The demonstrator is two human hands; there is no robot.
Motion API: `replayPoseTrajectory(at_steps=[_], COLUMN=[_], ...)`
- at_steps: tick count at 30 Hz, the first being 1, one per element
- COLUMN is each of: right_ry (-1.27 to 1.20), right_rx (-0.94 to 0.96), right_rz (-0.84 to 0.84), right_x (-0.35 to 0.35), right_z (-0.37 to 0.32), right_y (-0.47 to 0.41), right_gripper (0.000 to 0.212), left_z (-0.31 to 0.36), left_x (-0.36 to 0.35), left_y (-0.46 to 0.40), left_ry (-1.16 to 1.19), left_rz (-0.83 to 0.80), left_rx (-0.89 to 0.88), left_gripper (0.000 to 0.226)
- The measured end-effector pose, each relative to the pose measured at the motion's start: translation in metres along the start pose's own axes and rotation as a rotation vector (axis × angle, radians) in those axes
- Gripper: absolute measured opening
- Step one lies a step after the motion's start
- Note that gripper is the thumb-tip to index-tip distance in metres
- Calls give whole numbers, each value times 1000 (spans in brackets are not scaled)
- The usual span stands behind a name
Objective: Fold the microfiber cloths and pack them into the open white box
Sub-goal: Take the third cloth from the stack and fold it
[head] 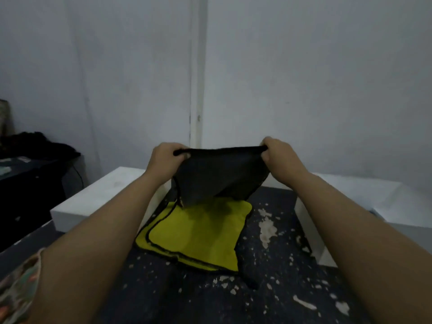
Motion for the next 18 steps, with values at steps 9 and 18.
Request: replayPoseTrajectory(at_steps=[9,18], right_ry=[-181,-383], right_rx=[-95,-201], right_rz=[331,404], right_x=[91,135], right_z=[16,50], right_y=[5,31], right_gripper=[22,21], left_z=[82,115], left_x=[12,4], left_y=[-25,-14], left_ry=[253,493], left_rz=[39,-61], left_rx=[-14,15], left_gripper=[18,2])
Point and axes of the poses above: each hand's wrist, its own y-axis away from the middle knuckle, its own x-axis out of the back of the hand, z = x × y, the point moved 1 cm from there along -y, towards the middle knuckle, and after that the axes turned 3 degrees about x, right-handed, at the moved point
